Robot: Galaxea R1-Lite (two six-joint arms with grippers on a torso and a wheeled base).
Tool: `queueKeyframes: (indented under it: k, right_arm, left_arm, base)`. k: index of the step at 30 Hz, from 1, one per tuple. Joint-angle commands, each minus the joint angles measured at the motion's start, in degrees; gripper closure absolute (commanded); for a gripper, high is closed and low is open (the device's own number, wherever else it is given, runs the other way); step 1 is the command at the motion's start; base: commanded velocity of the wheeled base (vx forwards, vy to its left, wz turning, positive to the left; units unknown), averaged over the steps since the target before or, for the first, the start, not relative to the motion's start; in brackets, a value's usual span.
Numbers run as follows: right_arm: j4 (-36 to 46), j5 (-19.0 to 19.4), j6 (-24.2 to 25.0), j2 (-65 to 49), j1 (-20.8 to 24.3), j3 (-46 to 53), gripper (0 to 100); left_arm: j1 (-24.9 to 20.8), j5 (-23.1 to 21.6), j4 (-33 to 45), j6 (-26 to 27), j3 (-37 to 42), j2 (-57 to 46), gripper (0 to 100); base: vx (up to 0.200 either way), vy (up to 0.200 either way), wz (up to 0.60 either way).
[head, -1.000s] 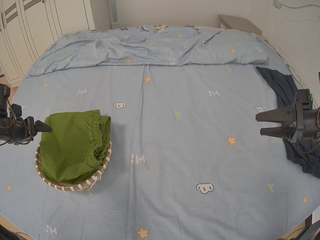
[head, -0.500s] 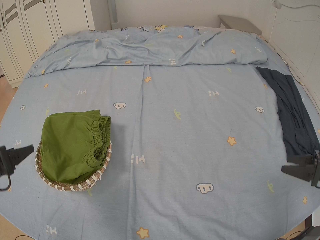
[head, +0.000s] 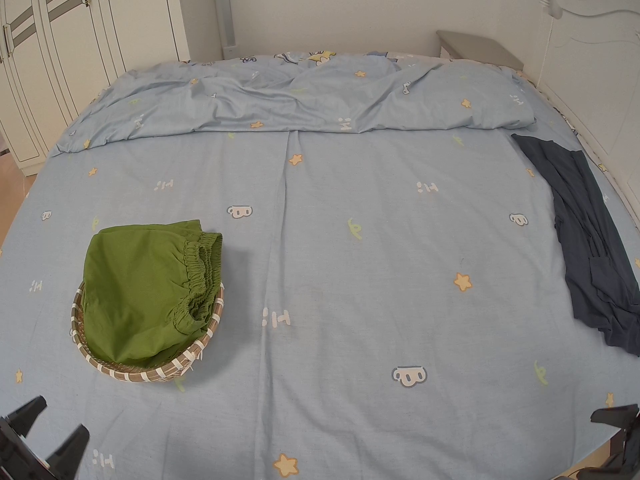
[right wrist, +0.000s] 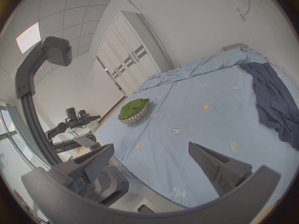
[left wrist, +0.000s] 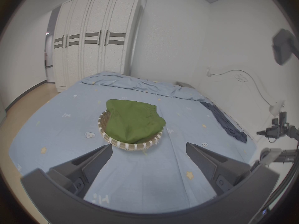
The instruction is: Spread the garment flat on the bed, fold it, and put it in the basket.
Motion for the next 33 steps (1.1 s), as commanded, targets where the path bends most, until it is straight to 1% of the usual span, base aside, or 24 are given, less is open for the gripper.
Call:
queueKeyframes:
  k: [1, 3, 5, 6, 7, 8, 9, 10, 11, 13, 15, 16, 17, 18, 19, 20, 22, 23, 25, 26, 27, 29, 31, 33]
  right_arm:
    - [1.96, -0.39, 0.32, -12.98, 1.61, 5.70, 0]
    - [1.35, -1.00, -0.20, -14.74, 1.35, 7.55, 0]
    - [0.03, -5.66, -0.56, -14.21, 0.82, 9.39, 0]
    - [-0.58, -7.24, -0.64, -14.21, 0.82, 9.74, 0]
    - [-0.58, -7.24, -0.64, -14.21, 0.82, 9.74, 0]
    - [-2.52, -11.73, -1.52, -14.21, 0.82, 10.45, 0]
    - [-2.52, -11.73, -1.52, -14.21, 0.82, 10.45, 0]
    - [-3.92, -14.71, -3.37, -14.21, 0.73, 11.33, 0]
    - [-5.77, -17.18, -5.21, -14.21, 0.73, 12.29, 0]
    - [-8.49, -18.93, -6.71, -14.21, 0.82, 13.52, 0]
    - [-11.13, -19.81, -6.88, -14.21, 0.82, 15.11, 0]
    - [-15.44, -22.19, -6.09, -14.21, 0.73, 16.78, 0]
    - [-15.88, -22.54, -6.00, -14.21, 0.73, 17.04, 0]
    - [-20.54, -26.05, -4.86, -14.12, 0.12, 18.71, 0]
    - [-23.70, -29.92, -3.63, -14.12, -1.73, 19.68, 0]
    - [-23.44, -31.24, -3.37, -14.65, -3.75, 19.68, 0]
    - [-21.85, -30.89, -3.72, -15.35, -8.32, 19.50, 0]
    - [-22.03, -30.80, -4.77, -15.97, -8.85, 19.68, 0]
    - [-22.38, -31.15, -7.76, -17.90, -7.27, 19.68, 0]
    - [-22.38, -32.20, -8.73, -18.87, -6.74, 19.68, 0]
    - [-21.94, -34.05, -8.99, -19.04, -6.91, 19.68, 0]
    - [-19.48, -39.06, -6.62, -18.87, -7.00, 19.68, 0]
    - [-19.74, -38.97, -4.95, -18.87, -6.91, 19.68, 0]
    - [-19.83, -38.80, -5.21, -18.87, -6.91, 19.68, 0]
  left_arm:
    - [-4.18, 0.53, -0.78, 0.54, 8.78, -13.55, 0]
    - [-3.74, 1.59, -1.31, 0.45, 9.04, -15.13, 0]
    - [-3.65, 7.65, -3.07, 0.89, 10.09, -15.13, 0]
    - [-3.65, 10.29, -3.68, 1.33, 10.53, -15.13, 0]
    - [-3.65, 10.29, -3.68, 1.33, 10.53, -15.13, 0]
    - [-3.65, 18.02, -6.50, 4.85, 12.47, -15.13, 0]
    - [-3.65, 18.02, -6.50, 4.85, 12.47, -15.13, 0]
    - [-3.65, 19.96, -9.66, 7.13, 14.40, -15.13, 0]
    - [-3.74, 19.69, -12.56, 6.78, 15.37, -15.13, 0]
    - [-3.74, 19.43, -13.18, 6.25, 15.54, -15.13, 0]
    - [-3.74, 18.99, -12.38, 6.25, 15.46, -15.13, 0]
    - [-3.83, 17.67, -11.77, 6.60, 15.54, -15.13, 0]
    - [-3.83, 17.50, -11.68, 6.60, 15.54, -15.13, 0]
    - [-3.83, 16.35, -11.24, 6.96, 15.46, -15.13, 0]
    - [-3.74, 15.56, -11.24, 7.57, 15.54, -15.13, 0]
    - [-3.65, 15.39, -11.15, 8.36, 15.54, -15.13, 0]
    - [-3.65, 15.30, -11.15, 9.33, 15.54, -15.13, 0]
    - [-3.65, 15.30, -11.07, 9.42, 15.54, -15.13, 0]
    - [-3.74, 15.39, -11.07, 9.06, 15.46, -15.13, 0]
    - [-3.74, 15.39, -11.07, 8.89, 15.46, -15.13, 0]
    - [-3.65, 15.39, -11.07, 8.89, 15.46, -15.13, 0]
    - [-3.74, 15.39, -11.07, 8.80, 15.46, -15.13, 0]
    - [-3.65, 15.39, -11.15, 8.80, 15.46, -15.13, 0]
    - [-3.74, 15.39, -11.15, 8.80, 15.46, -15.13, 0]
  base:
    - [0.000, 0.000, 0.00]
    - [0.000, 0.000, 0.00]
    - [0.000, 0.000, 0.00]
    - [0.000, 0.000, 0.00]
    - [0.000, 0.000, 0.00]
    - [0.000, 0.000, 0.00]
    - [0.000, 0.000, 0.00]
    - [0.000, 0.000, 0.00]
    - [0.000, 0.000, 0.00]
    - [0.000, 0.000, 0.00]
    - [0.000, 0.000, 0.00]
    - [0.000, 0.000, 0.00]
    - [0.000, 0.000, 0.00]
    - [0.000, 0.000, 0.00]
    - [0.000, 0.000, 0.00]
    - [0.000, 0.000, 0.00]
    - [0.000, 0.000, 0.00]
    - [0.000, 0.000, 0.00]
    - [0.000, 0.000, 0.00]
    - [0.000, 0.000, 0.00]
    - [0.000, 0.000, 0.00]
    - [0.000, 0.000, 0.00]
    - [0.000, 0.000, 0.00]
    - [0.000, 0.000, 0.00]
